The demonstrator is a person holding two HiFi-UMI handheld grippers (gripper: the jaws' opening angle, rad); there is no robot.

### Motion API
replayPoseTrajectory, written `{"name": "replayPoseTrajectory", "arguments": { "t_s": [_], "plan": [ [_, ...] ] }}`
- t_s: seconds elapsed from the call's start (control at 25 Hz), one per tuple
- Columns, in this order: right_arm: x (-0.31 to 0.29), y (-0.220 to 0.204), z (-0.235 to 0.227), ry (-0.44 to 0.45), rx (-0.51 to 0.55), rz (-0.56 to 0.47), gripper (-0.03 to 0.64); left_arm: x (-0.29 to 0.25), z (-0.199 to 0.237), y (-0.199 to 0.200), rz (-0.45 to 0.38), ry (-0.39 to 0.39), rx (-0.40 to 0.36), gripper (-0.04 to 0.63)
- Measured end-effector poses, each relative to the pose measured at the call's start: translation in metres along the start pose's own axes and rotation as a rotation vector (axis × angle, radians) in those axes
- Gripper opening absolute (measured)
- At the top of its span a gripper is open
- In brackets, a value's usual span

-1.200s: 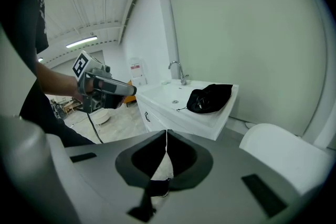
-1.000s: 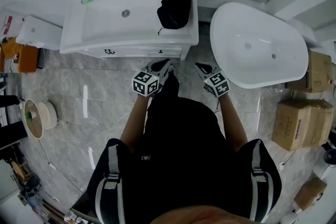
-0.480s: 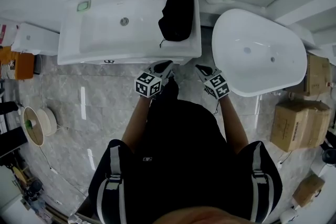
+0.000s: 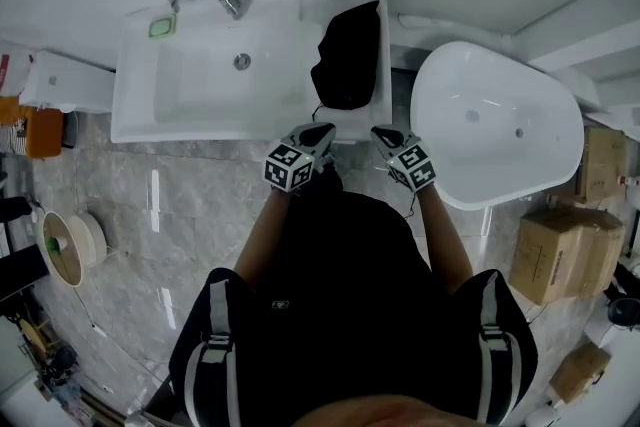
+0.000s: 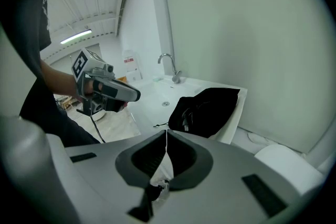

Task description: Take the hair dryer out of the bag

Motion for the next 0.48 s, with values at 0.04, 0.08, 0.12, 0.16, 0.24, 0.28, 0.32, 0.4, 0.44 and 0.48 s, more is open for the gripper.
{"name": "replayPoseTrajectory", "arguments": {
  "t_s": [0.04,0.08,0.12,0.16,0.24,0.28,0.32,0.4,0.44,0.48],
  "plan": [
    [-0.006,0.003,-0.005,-0.001,0.000,-0.003,0.061,-0.003,0.006,0.003,0.003,-0.002,-0.001,0.020],
    [-0.013,0.007,-0.010,-0.004,-0.001,-0.007,0.060,-0.006,0.013,0.006,0.005,-0.004,-0.002,0.020],
    [-0.020,0.010,-0.016,-0.008,0.000,-0.009,0.061,-0.010,0.020,0.009,0.008,-0.007,-0.003,0.020],
    [-0.027,0.014,-0.021,-0.012,0.002,-0.011,0.061,-0.014,0.027,0.013,0.010,-0.010,-0.004,0.020],
    [-0.037,0.023,-0.030,-0.017,0.004,-0.017,0.061,-0.021,0.039,0.020,0.015,-0.021,-0.008,0.020],
    [-0.042,0.026,-0.034,-0.018,0.006,-0.019,0.061,-0.026,0.044,0.023,0.018,-0.028,-0.011,0.020],
    [-0.046,0.029,-0.037,-0.020,0.007,-0.020,0.060,-0.030,0.049,0.026,0.020,-0.035,-0.016,0.020],
    [-0.052,0.032,-0.044,-0.026,0.004,-0.014,0.061,-0.039,0.059,0.033,0.024,-0.045,-0.022,0.020],
    [-0.055,0.033,-0.046,-0.030,0.000,-0.011,0.061,-0.042,0.062,0.035,0.024,-0.049,-0.021,0.020],
    [-0.057,0.033,-0.049,-0.033,-0.005,-0.009,0.061,-0.044,0.065,0.037,0.023,-0.054,-0.018,0.020]
  ]
}}
Point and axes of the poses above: the fingertips, and each gripper's own axes: x backward along the fingers, z to its left, y out of its top, the point moved 1 cm from there along x, backward along the fingers, and after that the axes turned 12 degrees about -z, right-handed, at the moved point
